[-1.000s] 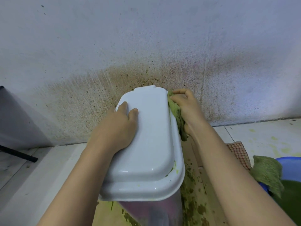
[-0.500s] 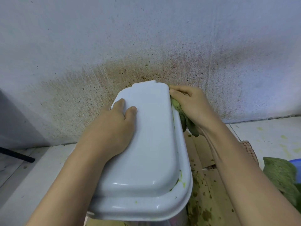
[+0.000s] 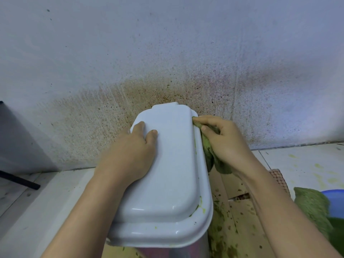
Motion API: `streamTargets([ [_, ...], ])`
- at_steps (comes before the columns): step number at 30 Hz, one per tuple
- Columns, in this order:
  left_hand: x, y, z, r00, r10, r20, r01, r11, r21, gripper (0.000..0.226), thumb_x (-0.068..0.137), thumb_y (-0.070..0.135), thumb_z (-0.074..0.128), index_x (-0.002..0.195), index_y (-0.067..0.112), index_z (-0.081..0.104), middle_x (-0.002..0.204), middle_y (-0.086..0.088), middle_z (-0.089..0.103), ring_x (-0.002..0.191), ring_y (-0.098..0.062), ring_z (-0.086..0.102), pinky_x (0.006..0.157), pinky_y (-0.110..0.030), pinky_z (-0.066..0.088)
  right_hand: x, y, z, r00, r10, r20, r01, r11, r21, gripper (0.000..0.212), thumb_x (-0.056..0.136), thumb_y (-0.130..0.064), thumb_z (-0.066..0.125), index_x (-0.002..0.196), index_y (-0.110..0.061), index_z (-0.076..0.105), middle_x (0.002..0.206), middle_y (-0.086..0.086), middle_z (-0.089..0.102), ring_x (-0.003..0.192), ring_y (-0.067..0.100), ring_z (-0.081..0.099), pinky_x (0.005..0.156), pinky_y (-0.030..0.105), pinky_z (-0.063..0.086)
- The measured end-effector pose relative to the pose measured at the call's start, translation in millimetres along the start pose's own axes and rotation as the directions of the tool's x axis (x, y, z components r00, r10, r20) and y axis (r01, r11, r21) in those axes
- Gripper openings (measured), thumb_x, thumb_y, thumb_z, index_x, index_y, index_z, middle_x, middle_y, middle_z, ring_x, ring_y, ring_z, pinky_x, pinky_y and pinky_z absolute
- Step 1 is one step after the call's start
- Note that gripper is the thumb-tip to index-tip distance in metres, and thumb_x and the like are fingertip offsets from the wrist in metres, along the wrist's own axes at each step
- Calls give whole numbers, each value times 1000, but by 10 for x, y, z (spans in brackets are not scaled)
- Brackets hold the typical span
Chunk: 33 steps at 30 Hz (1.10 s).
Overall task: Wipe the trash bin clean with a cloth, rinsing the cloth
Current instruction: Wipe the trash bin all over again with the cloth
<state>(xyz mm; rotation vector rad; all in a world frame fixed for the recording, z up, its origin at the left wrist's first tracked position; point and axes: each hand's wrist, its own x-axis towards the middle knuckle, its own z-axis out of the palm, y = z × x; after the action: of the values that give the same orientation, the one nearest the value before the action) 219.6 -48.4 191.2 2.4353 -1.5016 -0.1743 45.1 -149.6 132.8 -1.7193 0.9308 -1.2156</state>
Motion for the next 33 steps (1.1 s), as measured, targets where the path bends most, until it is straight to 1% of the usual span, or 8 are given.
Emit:
streamTargets([
  [3, -15, 21, -3, 1000, 5, 6, -5, 1000, -18, 60, 101, 54, 24, 155, 29, 22, 159, -13, 26, 141, -34, 36, 114, -46, 30, 294, 25, 36, 999, 54, -2, -54, 993, -103, 32, 99, -6, 48, 120, -17, 69, 122, -2, 66, 113, 10, 58, 94, 22, 43],
  [7, -23, 34, -14, 1000, -3, 11, 3, 1000, -26, 59, 102, 54, 24, 155, 29, 22, 158, -13, 27, 140, -34, 37, 113, -46, 30, 581, 14, 51, 991, 122, 48, -112, 980, -166, 29, 101, -6, 44, 116, -15, 67, 125, 7, 62, 115, 19, 56, 90, 29, 42],
  [14, -9, 31, -6, 1000, -9, 11, 10, 999, -39, 59, 101, 54, 24, 154, 28, 23, 155, -14, 31, 137, -35, 40, 112, -48, 32, 407, -19, 55, 1000, -9, -9, 6, 958, -288, 22, 100, -4, 48, 113, -9, 65, 110, -1, 50, 101, 10, 44, 77, 13, 27],
  [19, 7, 38, -4, 1000, -20, 16, 21, 999, -43, 59, 102, 54, 24, 154, 27, 23, 155, -15, 31, 139, -36, 38, 112, -48, 31, 91, -129, 24, 999, -41, 14, 43, 953, -299, 24, 99, -3, 48, 112, -10, 66, 107, -2, 49, 98, 9, 45, 71, 0, 30],
  [21, 0, 42, -6, 1000, -20, 14, 21, 999, -43, 59, 102, 54, 24, 154, 26, 23, 156, -15, 31, 139, -35, 38, 111, -48, 30, -126, -205, -8, 999, -41, 36, 50, 953, -298, 24, 99, -2, 48, 111, -12, 67, 108, -1, 53, 98, 9, 48, 74, -6, 28],
  [25, -4, 31, -22, 999, -20, 40, 22, 999, -50, 61, 102, 54, 25, 155, 26, 21, 159, -13, 27, 142, -34, 33, 113, -48, 27, -638, -304, -58, 993, -102, 62, 114, 964, -238, 25, 97, -6, 54, 113, -18, 69, 108, -6, 59, 101, 2, 52, 86, -1, 31],
  [30, -107, -76, -206, 988, 50, 149, 3, 942, -336, 61, 99, 51, 47, 155, 35, 29, 162, 3, 26, 145, -22, 32, 116, -38, 26, -501, -244, 5, 999, -30, -43, 24, 990, -136, 21, 97, -11, 55, 111, -20, 68, 107, -13, 60, 96, -12, 52, 82, 0, 34],
  [33, -228, -185, -291, 974, 84, 212, 36, 861, -507, 57, 92, 53, 58, 145, 49, 40, 153, 17, 36, 134, -14, 44, 111, -36, 35, -200, -151, 44, 994, 86, -62, -91, 993, -70, 26, 100, -17, 53, 124, -22, 60, 123, -7, 60, 113, 8, 55, 98, 25, 44],
])
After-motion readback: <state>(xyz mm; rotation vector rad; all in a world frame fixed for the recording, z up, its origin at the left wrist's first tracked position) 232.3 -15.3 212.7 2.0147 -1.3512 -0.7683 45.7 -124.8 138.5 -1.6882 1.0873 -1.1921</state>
